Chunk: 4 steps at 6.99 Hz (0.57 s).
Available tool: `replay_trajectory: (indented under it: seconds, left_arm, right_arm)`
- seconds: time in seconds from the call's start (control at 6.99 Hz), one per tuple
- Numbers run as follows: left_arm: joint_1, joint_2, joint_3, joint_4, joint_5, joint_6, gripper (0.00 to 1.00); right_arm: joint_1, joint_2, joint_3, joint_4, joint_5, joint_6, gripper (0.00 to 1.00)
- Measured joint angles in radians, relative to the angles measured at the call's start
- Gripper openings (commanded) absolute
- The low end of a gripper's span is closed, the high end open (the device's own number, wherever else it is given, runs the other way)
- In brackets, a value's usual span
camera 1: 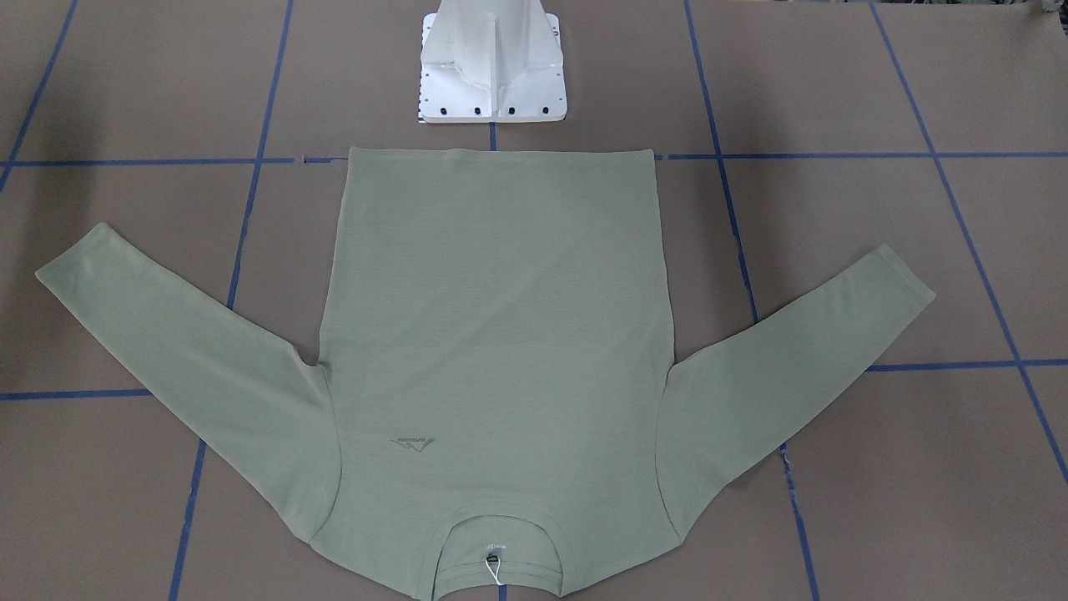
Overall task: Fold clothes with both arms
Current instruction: 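Lower the right gripper to the cuff of the sleeve nearest it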
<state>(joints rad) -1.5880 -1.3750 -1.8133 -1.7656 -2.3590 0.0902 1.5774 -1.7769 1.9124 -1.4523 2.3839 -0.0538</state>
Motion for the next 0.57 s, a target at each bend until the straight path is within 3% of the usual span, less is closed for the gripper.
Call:
replay_trajectory:
  seconds: [0.29, 0.57]
  left_arm:
    - [-0.001, 0.002, -0.002, -0.004, -0.019, -0.001, 1.00]
    - [-0.002, 0.004, -0.008, -0.005, -0.024, -0.001, 1.00]
  right_arm:
    - [-0.091, -0.052, -0.034, 0.259, -0.005, 0.232, 0.94]
    - [-0.263, -0.096, -0.092, 0.573, -0.095, 0.591, 0.85]
